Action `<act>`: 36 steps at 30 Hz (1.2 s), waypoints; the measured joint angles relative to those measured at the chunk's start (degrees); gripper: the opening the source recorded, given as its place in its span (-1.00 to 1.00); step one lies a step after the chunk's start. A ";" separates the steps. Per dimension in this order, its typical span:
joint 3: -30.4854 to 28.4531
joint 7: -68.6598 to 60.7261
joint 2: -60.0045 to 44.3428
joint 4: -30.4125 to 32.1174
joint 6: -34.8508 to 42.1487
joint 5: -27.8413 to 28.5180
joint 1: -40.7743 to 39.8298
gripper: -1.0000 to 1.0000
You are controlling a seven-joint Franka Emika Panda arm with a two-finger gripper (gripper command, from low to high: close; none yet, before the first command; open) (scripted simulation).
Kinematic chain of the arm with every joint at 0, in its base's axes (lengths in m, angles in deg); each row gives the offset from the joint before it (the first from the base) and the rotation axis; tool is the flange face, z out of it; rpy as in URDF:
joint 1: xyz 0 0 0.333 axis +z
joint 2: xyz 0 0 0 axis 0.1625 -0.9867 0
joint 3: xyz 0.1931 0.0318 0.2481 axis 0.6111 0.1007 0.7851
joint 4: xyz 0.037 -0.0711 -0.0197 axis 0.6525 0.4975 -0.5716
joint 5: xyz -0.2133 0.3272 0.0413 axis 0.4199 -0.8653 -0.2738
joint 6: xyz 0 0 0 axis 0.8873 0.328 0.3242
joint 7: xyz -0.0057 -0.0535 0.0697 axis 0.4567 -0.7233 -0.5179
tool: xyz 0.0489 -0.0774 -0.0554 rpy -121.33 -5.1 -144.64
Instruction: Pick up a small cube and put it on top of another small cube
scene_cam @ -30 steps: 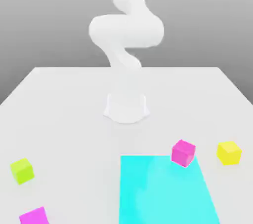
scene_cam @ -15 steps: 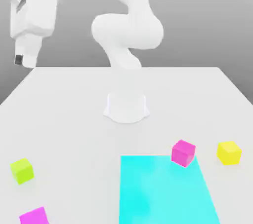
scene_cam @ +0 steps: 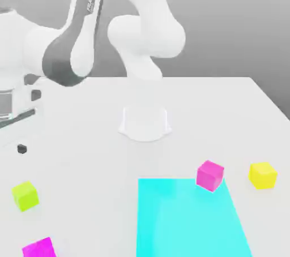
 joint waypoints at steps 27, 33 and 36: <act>3.21 -1.34 -8.53 -6.94 3.66 -0.71 1.95 -1.00; 8.70 -11.23 -10.81 -16.65 10.80 2.18 5.42 -1.00; 9.42 -13.25 -14.30 -19.28 9.62 3.50 6.63 -1.00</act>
